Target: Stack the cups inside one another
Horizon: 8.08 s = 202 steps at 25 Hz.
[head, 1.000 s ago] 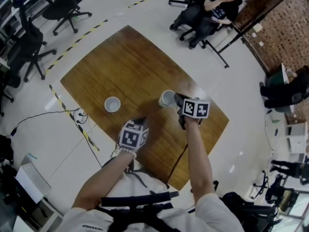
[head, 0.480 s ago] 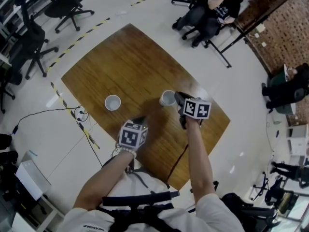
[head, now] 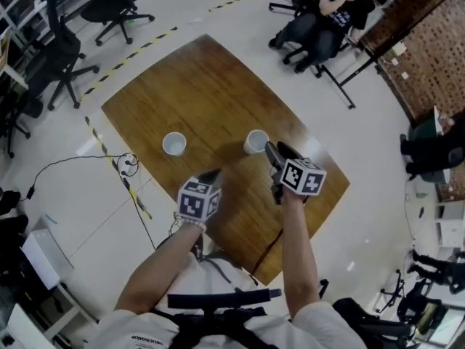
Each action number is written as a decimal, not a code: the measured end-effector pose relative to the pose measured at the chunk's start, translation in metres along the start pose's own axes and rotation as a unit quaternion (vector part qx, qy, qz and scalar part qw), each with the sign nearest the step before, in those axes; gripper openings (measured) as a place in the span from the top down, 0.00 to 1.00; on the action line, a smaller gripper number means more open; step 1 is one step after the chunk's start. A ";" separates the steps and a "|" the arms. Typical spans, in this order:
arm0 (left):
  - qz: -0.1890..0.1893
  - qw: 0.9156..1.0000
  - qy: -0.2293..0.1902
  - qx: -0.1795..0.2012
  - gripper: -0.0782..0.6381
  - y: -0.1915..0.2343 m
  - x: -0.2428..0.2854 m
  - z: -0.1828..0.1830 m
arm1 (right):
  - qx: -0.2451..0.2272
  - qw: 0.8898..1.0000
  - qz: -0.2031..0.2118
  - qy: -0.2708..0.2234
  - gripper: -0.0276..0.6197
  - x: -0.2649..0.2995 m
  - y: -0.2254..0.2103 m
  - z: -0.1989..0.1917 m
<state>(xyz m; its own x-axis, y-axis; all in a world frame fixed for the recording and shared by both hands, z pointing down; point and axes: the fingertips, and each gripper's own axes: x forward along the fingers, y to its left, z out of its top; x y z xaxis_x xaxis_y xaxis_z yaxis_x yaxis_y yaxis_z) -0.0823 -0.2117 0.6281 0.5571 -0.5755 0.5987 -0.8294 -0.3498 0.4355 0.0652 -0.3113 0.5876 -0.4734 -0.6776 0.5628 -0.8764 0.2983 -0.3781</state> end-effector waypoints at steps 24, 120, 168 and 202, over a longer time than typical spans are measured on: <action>0.109 0.991 -0.066 -0.032 0.89 -0.004 -0.083 -0.049 | -0.030 0.994 0.102 0.003 0.62 -0.071 0.085 -0.065; -0.055 0.980 0.019 0.188 0.86 -0.046 0.043 0.167 | 0.089 0.987 -0.125 0.048 0.96 -0.109 -0.030 -0.102; -0.076 0.961 0.152 0.219 0.86 -0.041 0.132 0.116 | 0.126 0.978 -0.156 0.050 0.95 -0.114 -0.054 -0.109; -0.061 0.982 0.046 0.170 0.75 -0.048 0.096 0.137 | 0.118 0.982 -0.143 0.027 0.95 -0.125 -0.060 -0.113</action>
<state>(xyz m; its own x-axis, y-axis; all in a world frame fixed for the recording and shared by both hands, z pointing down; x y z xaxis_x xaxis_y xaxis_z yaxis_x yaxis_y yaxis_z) 0.0055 -0.3508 0.5726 0.6424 -0.4500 0.6204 -0.7127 -0.6484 0.2676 0.1673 -0.1690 0.6230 -0.2194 -0.6730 0.7063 -0.9326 -0.0680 -0.3545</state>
